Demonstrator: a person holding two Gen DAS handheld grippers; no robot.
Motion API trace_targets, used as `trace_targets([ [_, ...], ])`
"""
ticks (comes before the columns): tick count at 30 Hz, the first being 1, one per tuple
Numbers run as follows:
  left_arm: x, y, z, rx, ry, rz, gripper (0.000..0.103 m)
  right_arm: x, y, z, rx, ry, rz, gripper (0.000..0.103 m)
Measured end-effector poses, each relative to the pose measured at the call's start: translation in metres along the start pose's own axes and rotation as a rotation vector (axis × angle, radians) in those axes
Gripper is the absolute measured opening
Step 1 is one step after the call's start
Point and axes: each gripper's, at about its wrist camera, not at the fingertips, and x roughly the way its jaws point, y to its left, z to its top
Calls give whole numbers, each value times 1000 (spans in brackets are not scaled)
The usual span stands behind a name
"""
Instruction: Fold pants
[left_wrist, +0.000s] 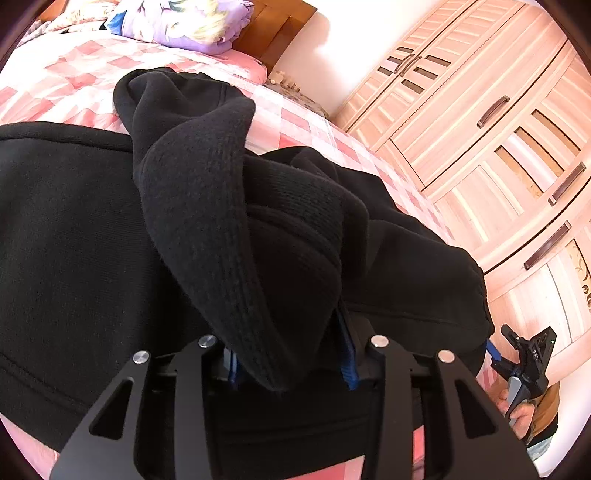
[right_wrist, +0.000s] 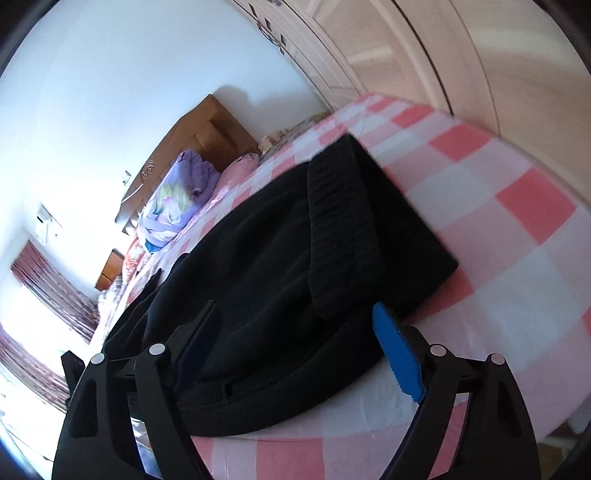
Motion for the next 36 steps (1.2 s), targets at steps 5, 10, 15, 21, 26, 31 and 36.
trace_targets([
  [5, -1, 3, -1, -4, -2, -17, 40, -6, -1, 6, -32, -40, -62, 78],
  [10, -1, 4, -2, -4, -5, -17, 40, 14, -1, 12, -37, 2, -73, 78],
  [15, -1, 3, -3, -5, -7, -17, 40, 12, 13, 21, -93, -9, -69, 61],
  [21, -2, 4, -4, -12, -14, -26, 40, 20, -20, 17, 33, 20, -51, 51],
  [26, -2, 4, -5, -6, -14, -13, 34, 19, -14, 21, 3, -4, -42, 20],
  [31, -15, -7, -4, 26, -37, -30, 9, -4, -7, 36, -16, -76, 3, 11],
  [36, -61, -49, -2, 127, -121, -80, 8, -34, -1, 55, -55, -168, -29, 11],
])
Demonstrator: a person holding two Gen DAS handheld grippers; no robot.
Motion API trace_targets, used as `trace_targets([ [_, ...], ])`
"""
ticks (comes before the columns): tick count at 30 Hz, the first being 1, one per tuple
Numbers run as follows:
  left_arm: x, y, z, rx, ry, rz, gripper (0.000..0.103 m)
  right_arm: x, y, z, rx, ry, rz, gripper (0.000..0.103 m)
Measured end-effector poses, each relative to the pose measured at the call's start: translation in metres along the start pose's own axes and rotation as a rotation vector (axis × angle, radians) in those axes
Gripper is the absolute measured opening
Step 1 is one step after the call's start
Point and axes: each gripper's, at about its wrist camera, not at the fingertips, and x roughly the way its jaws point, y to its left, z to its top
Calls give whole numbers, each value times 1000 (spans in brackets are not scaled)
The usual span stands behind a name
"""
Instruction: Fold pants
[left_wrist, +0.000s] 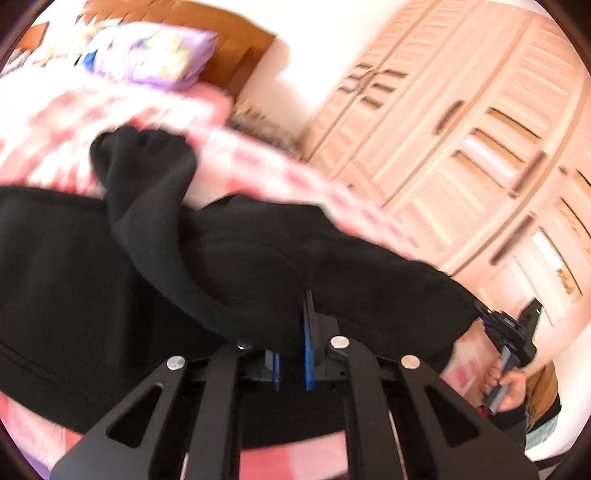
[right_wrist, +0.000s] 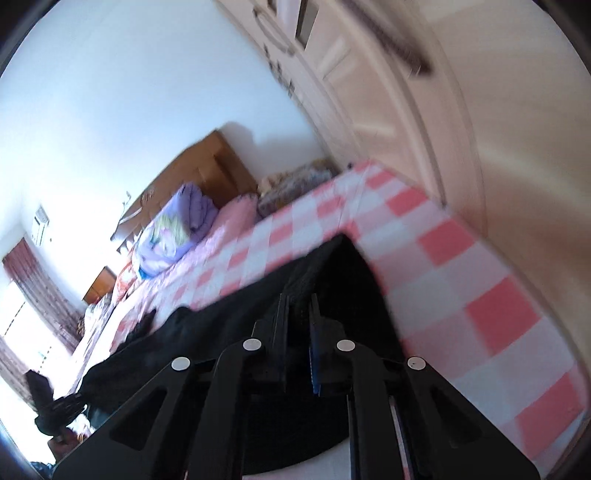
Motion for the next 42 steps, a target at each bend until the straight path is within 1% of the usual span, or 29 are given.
trace_targets([
  [2, -17, -19, -3, 51, -10, -10, 8, -3, -14, 2, 23, 3, -13, 11],
  [4, -23, -28, -11, 82, 10, -18, 8, 7, -30, -5, 42, 58, -15, 11],
  [6, -17, -27, -26, 115, 53, 28, 9, 21, -37, -16, 44, 114, -25, 11],
  [7, -8, -19, -36, 110, 90, 58, 9, 26, -39, -23, 40, 134, -36, 11],
  [9, 4, -3, -46, 68, 133, 76, 9, 26, -45, -31, 53, 132, -33, 11],
  [11, 14, 9, -53, 35, 156, 81, 9, 21, -48, -30, 77, 125, -18, 11],
  [12, 16, 12, -53, 26, 160, 80, 9, 20, -45, -29, 68, 122, -20, 11],
  [14, 16, 7, -51, 50, 151, 91, 9, 15, -39, -28, 37, 111, -35, 11],
  [16, 14, 1, -49, 84, 140, 104, 9, 16, -40, -31, 42, 119, -48, 11],
  [18, 17, 3, -52, 83, 161, 122, 9, 23, -50, -38, 80, 136, -67, 13],
  [19, 22, 6, -55, 79, 179, 132, 10, 24, -55, -41, 91, 137, -61, 16],
  [20, 30, 12, -60, 64, 208, 140, 12, 23, -56, -41, 94, 135, -45, 27],
  [21, 28, 16, -62, 52, 194, 129, 13, 21, -55, -40, 93, 138, -45, 37],
  [22, 27, 19, -61, 37, 192, 115, 13, 16, -53, -38, 87, 145, -59, 78],
  [23, 25, 22, -60, 18, 193, 100, 17, 13, -51, -36, 82, 138, -63, 98],
  [24, 25, 24, -58, 8, 194, 92, 19, -2, -48, -38, 64, 107, -64, 99],
  [25, 24, 25, -58, 6, 194, 89, 20, -9, -46, -40, 51, 103, -60, 99],
  [27, 24, 26, -58, 2, 191, 81, 20, -3, -45, -36, 46, 108, -42, 99],
  [29, 24, 26, -58, 3, 184, 82, 23, 5, -48, -40, 62, 141, -38, 98],
  [30, 26, 24, -58, 5, 181, 82, 25, 10, -49, -41, 75, 159, -29, 97],
  [32, 26, 21, -59, 11, 173, 81, 31, 23, -51, -43, 96, 192, -2, 88],
  [34, 27, 19, -60, 23, 172, 79, 34, 31, -45, -43, 64, 195, -2, 84],
  [36, 27, 18, -62, 24, 171, 70, 37, 39, -41, -41, 60, 212, 2, 80],
  [37, 26, 19, -62, 20, 169, 64, 39, 42, -39, -40, 58, 219, 6, 73],
  [38, 26, 20, -61, 8, 167, 53, 40, 47, -38, -40, 55, 232, 11, 51],
  [40, 26, 23, -61, -13, 160, 35, 41, 48, -39, -43, 71, 216, 29, 40],
  [41, 27, 24, -61, -26, 155, 28, 41, 44, -39, -44, 69, 185, 27, 35],
  [42, 26, 25, -62, -33, 153, 25, 41, 38, -37, -45, 70, 149, 22, 34],
])
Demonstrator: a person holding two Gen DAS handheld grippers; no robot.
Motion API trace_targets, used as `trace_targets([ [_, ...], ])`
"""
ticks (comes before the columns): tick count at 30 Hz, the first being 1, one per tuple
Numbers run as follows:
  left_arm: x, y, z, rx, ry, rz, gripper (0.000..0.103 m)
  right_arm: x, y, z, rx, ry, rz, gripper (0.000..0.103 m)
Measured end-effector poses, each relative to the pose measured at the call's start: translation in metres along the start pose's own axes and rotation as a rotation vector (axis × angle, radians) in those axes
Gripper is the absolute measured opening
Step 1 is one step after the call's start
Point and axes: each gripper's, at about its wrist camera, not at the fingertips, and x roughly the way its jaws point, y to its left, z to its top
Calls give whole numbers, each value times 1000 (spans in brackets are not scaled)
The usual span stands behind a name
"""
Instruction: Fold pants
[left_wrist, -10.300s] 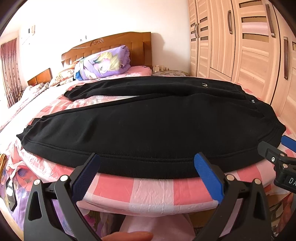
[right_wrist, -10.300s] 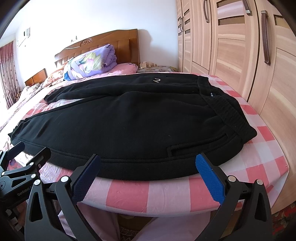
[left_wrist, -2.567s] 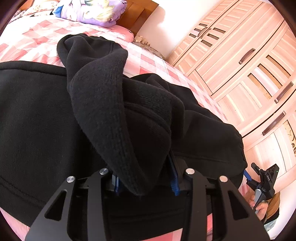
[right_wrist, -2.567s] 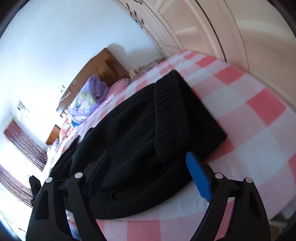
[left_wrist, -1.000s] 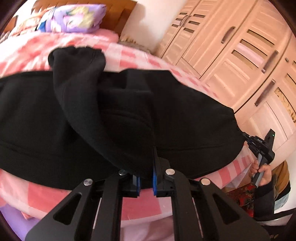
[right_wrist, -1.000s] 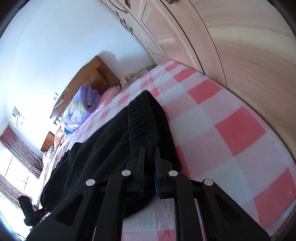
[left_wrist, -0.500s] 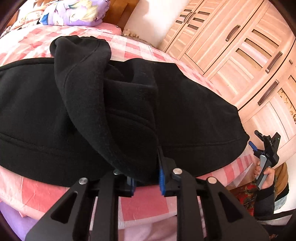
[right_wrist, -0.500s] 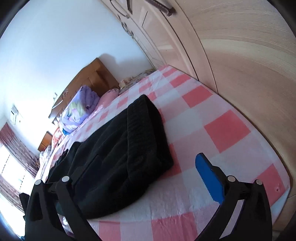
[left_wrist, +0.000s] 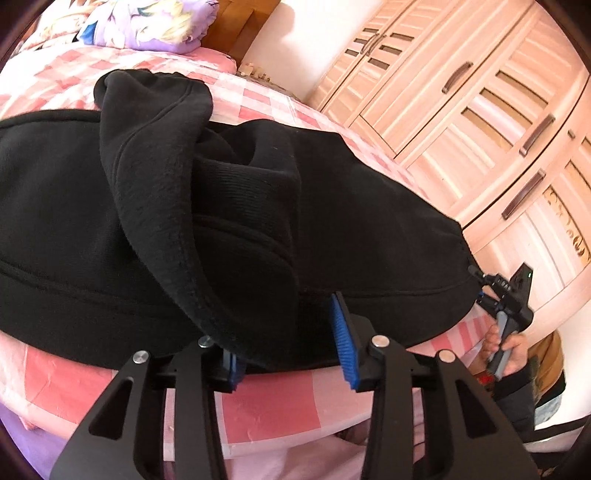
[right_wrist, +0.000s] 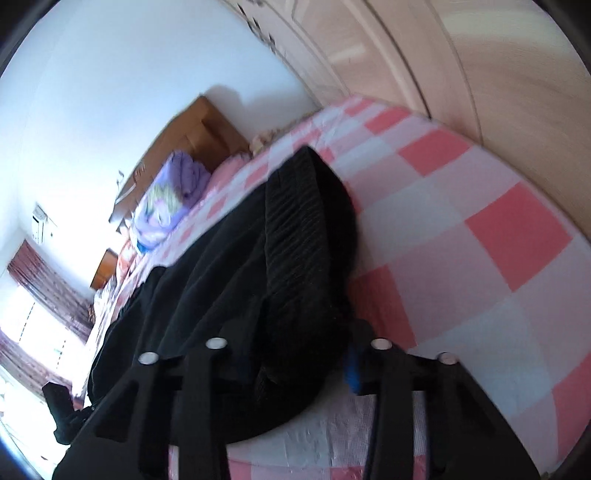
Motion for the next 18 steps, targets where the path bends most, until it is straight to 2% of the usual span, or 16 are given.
trace_targets([
  [3, 2, -7, 1, 1, 0, 38, 41, -19, 10, 0, -4, -97, -15, 29],
  [7, 6, -34, 0, 118, 0, 133, 37, -50, 21, 6, -32, -193, -55, 27],
  [8, 6, -42, -1, 148, -8, 140, 33, -57, 16, 6, -19, -204, -74, 27],
  [10, 7, -47, -3, 170, -14, 149, 29, -64, 1, 3, 6, -206, -109, 27],
  [14, 22, -43, -7, 154, 15, 90, 30, -61, -38, -12, 93, -166, -151, 27],
  [18, 23, -47, -10, 199, 17, 124, 31, -58, -30, -16, 49, -183, -194, 27],
])
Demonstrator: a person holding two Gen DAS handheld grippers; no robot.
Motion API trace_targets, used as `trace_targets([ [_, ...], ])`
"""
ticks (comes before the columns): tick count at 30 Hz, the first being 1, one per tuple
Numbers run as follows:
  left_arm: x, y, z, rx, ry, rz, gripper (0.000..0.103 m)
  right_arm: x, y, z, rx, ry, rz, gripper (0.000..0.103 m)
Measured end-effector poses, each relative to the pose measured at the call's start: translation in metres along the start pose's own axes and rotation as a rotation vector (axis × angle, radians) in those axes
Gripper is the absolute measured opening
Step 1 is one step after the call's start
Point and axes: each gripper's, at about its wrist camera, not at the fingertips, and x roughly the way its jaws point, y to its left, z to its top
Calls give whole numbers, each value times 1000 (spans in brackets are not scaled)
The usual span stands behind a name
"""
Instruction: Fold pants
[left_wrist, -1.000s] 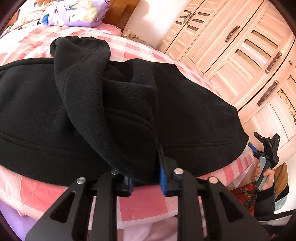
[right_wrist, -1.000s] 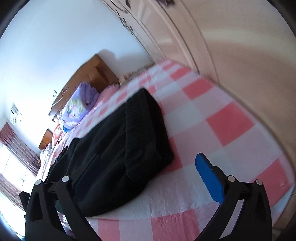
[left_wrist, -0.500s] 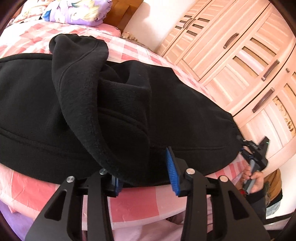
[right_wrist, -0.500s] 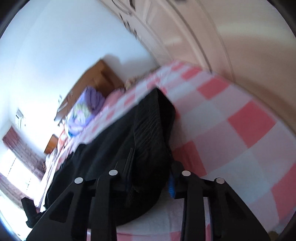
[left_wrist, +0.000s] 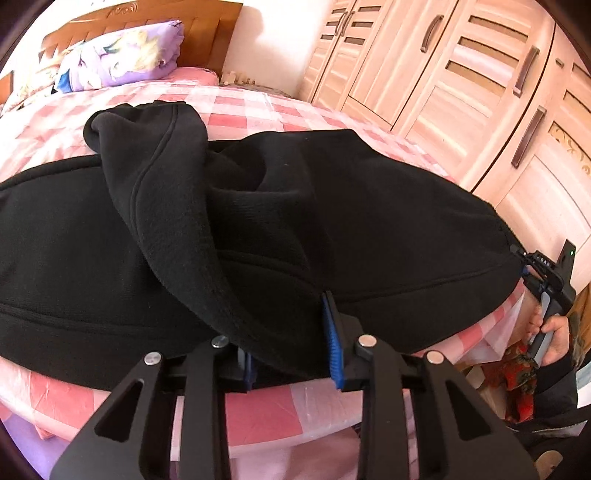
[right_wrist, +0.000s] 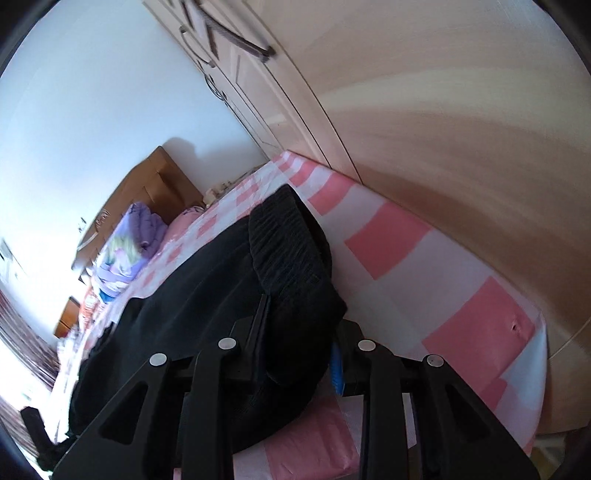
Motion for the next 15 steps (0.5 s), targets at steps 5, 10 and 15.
trace_targets([
  [5, -10, 9, -4, -22, -10, -4, 60, 2, -7, -4, 18, -12, -37, 27],
  [10, -28, 25, -7, -54, -65, -17, 79, 0, -8, -4, -1, -36, -89, 27],
  [15, -55, 56, 7, -114, -141, 15, 87, -3, 1, -2, -54, 17, -135, 49],
])
